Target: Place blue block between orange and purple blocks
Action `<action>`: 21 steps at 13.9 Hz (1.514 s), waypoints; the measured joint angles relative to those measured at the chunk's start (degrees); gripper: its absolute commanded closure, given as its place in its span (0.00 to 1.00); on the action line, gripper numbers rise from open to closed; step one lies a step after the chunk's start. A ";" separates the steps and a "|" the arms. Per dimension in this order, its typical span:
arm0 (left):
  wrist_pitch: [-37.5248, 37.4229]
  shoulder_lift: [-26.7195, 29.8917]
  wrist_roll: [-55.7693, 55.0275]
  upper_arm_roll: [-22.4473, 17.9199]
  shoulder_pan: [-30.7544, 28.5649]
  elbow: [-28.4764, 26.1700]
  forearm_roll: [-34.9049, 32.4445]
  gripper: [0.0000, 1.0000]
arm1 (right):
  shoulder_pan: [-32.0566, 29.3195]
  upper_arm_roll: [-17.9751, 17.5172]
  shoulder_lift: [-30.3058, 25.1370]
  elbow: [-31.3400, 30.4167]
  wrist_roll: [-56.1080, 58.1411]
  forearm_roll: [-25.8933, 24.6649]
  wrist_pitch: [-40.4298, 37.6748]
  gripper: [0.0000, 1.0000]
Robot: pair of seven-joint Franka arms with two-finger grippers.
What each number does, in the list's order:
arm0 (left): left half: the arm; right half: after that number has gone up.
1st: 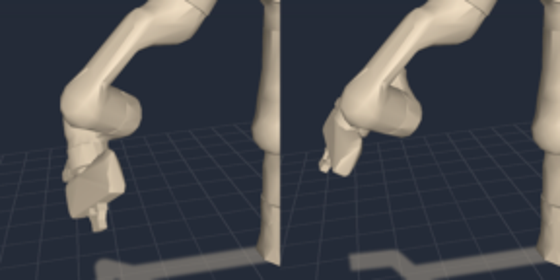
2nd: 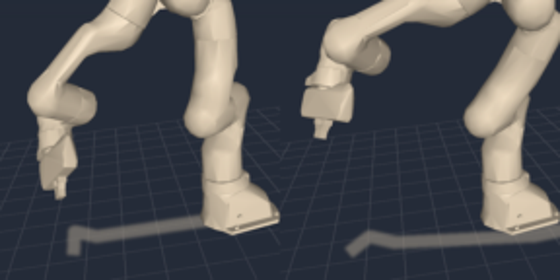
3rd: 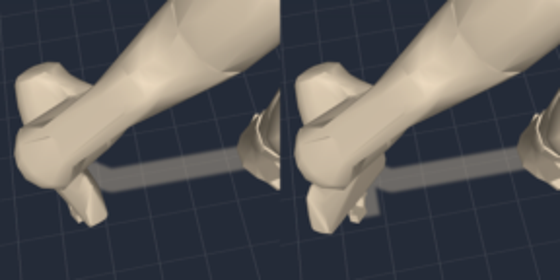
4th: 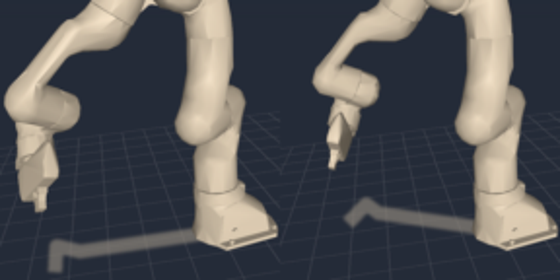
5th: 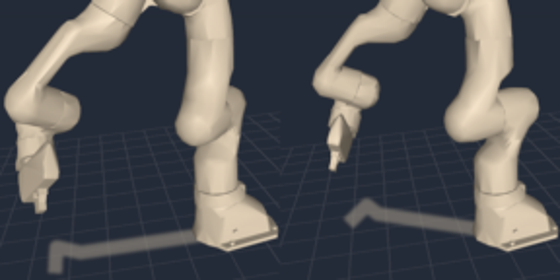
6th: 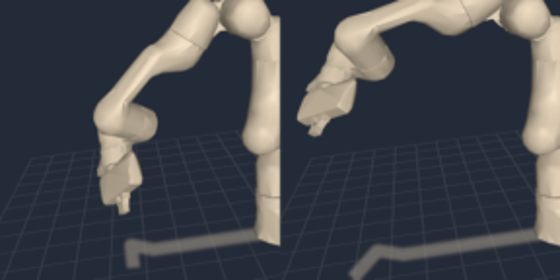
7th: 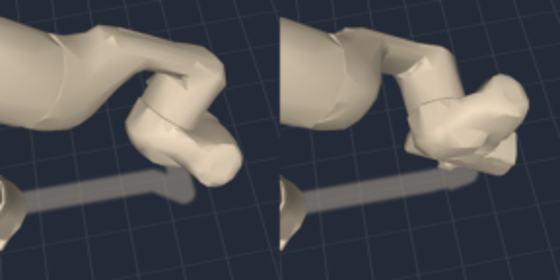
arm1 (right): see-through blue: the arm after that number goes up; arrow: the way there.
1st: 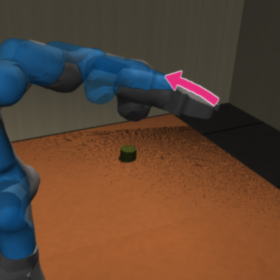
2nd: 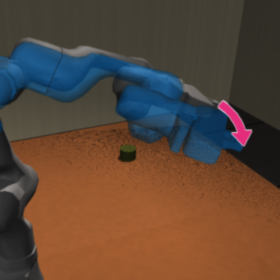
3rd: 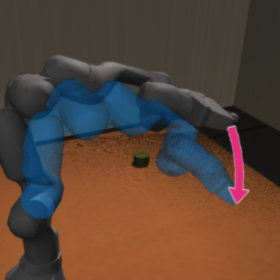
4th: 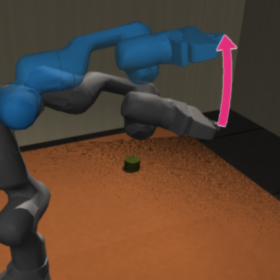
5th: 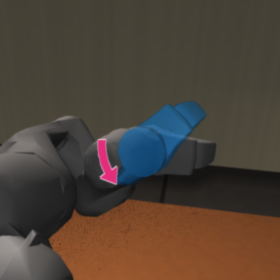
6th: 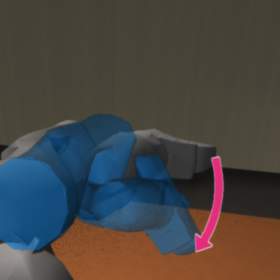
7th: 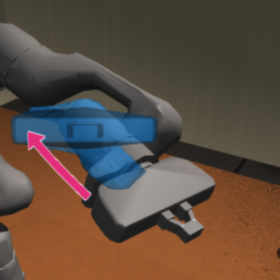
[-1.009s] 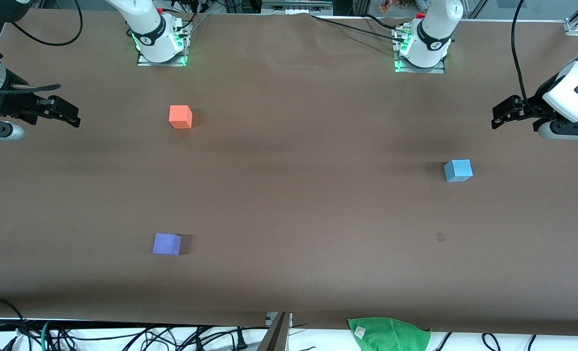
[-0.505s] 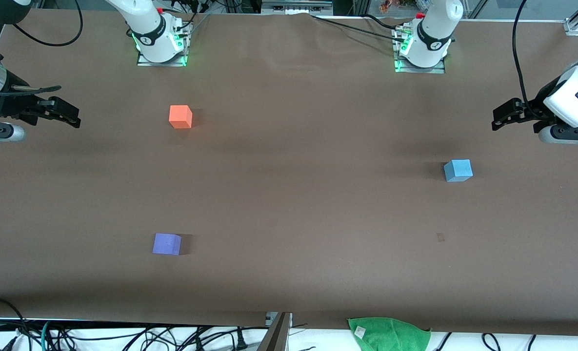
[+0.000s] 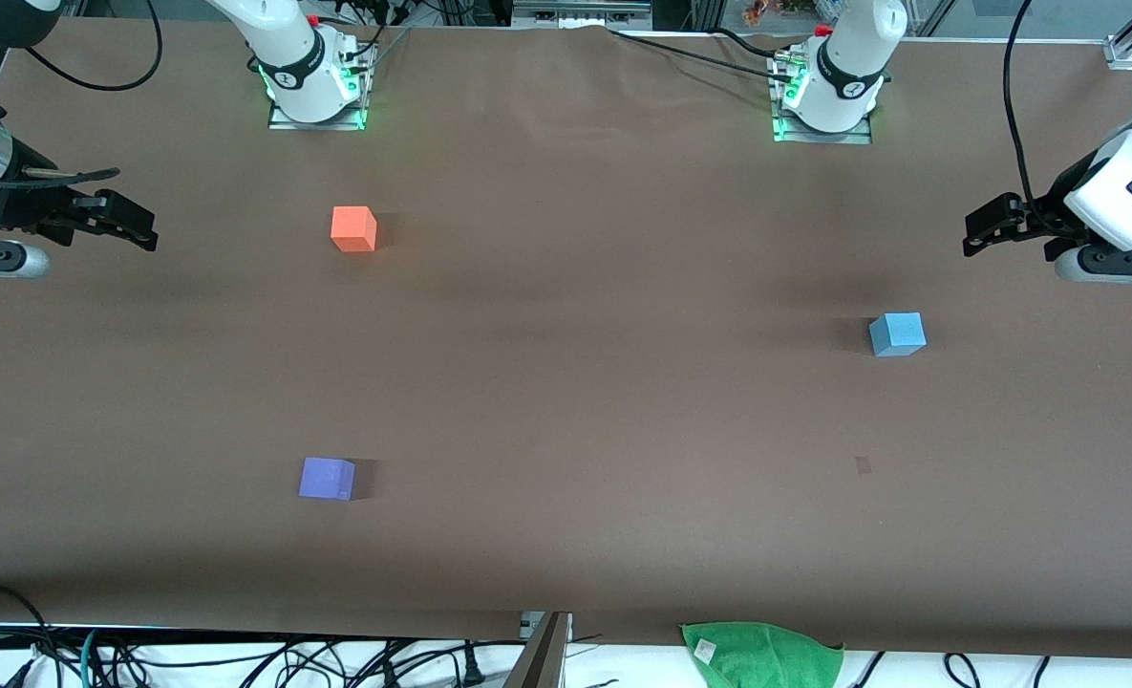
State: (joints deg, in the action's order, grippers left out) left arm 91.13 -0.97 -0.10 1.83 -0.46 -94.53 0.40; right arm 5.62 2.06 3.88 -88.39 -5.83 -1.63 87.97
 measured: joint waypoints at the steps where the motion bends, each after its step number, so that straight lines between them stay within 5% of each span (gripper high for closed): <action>1: 0.00 -0.01 -0.01 0.00 0.00 0.00 0.00 0.00 | 0.00 0.00 0.00 0.00 0.00 0.00 0.00 0.00; 12: -0.86 -0.52 -0.30 -0.04 -0.32 -0.10 -0.06 0.00 | -0.01 0.00 0.02 0.00 0.00 0.00 0.01 0.00; 16: -0.46 -5.84 -0.34 -0.33 -1.69 -2.05 -0.11 0.00 | -0.02 0.00 0.03 0.00 0.00 0.00 0.04 0.00; 21: 21.59 -9.49 -0.34 -0.35 -3.54 -17.10 -3.95 0.00 | -0.04 0.00 0.04 0.01 0.00 0.00 0.08 0.00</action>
State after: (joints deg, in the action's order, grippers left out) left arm 112.72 -10.46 -0.44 1.48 -4.00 -111.64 -3.55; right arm 5.58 2.06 3.91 -88.38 -5.83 -1.63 88.05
